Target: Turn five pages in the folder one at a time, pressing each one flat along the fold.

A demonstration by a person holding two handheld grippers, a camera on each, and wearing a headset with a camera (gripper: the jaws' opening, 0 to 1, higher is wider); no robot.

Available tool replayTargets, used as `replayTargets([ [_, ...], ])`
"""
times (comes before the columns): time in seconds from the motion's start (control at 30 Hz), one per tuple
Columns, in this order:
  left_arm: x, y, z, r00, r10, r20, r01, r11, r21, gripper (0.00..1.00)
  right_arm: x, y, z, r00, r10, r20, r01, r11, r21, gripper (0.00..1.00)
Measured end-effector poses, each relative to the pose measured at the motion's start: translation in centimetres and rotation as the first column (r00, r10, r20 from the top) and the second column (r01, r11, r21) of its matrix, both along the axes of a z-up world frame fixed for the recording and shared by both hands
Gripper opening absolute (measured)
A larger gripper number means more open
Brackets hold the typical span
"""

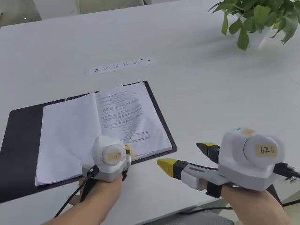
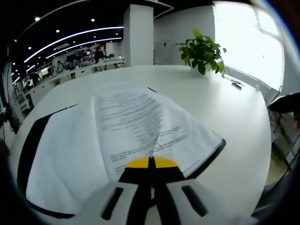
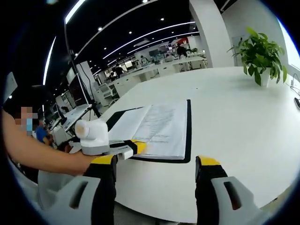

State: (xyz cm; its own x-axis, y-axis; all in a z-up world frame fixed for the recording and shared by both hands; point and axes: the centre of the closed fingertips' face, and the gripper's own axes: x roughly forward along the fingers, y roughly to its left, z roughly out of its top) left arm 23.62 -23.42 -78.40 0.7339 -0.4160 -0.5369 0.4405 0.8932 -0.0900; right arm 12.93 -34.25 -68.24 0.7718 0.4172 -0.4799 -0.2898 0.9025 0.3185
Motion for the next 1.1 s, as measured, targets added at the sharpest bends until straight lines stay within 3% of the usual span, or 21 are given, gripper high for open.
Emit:
replayTargets([
  [0.03, 0.0, 0.1, 0.0, 1.000, -0.005, 0.000, 0.005, 1.000, 0.003, 0.00, 0.4, 0.0, -0.2, 1.000, 0.000, -0.003, 0.000, 1.000, 0.008, 0.65],
  [0.1, 0.0, 0.1, 0.0, 1.000, 0.010, -0.021, -0.011, 0.999, -0.033, 0.00, 1.5, 0.2, -0.5, 1.000, -0.004, -0.006, 0.004, 0.999, 0.042, 0.60],
  [0.33, -0.1, 0.0, 0.0, 0.999, 0.011, -0.033, -0.012, 0.999, -0.042, 0.00, 6.5, 1.0, -2.7, 0.998, -0.021, -0.057, 0.031, 0.982, 0.189, 0.47],
  [0.43, -0.2, 0.0, 0.1, 0.999, 0.009, -0.039, -0.010, 0.999, -0.045, 0.00, 7.7, 1.2, -4.2, 0.995, -0.020, -0.097, 0.039, 0.980, 0.197, 0.47],
  [0.57, -0.1, 0.0, 0.0, 0.999, 0.010, -0.044, -0.013, 0.998, -0.054, 0.00, 8.4, 1.5, -5.9, 0.987, -0.019, -0.158, 0.056, 0.972, 0.229, 0.45],
  [0.77, -0.2, 0.0, 0.1, 0.999, 0.014, -0.042, -0.016, 0.999, -0.050, 0.00, 8.7, 1.9, -7.5, 0.978, -0.017, -0.210, 0.071, 0.964, 0.254, 0.44],
  [0.93, -0.1, 0.0, 0.1, 0.999, 0.011, -0.042, -0.013, 0.999, -0.046, 0.00, 8.9, 1.5, -8.4, 0.975, -0.042, -0.218, 0.094, 0.967, 0.236, 0.39],
  [1.1, -0.2, 0.0, 0.1, 0.999, 0.009, -0.042, -0.011, 0.999, -0.049, 0.00, 9.0, 0.8, -8.6, 0.969, -0.072, -0.235, 0.140, 0.949, 0.282, 0.32],
])
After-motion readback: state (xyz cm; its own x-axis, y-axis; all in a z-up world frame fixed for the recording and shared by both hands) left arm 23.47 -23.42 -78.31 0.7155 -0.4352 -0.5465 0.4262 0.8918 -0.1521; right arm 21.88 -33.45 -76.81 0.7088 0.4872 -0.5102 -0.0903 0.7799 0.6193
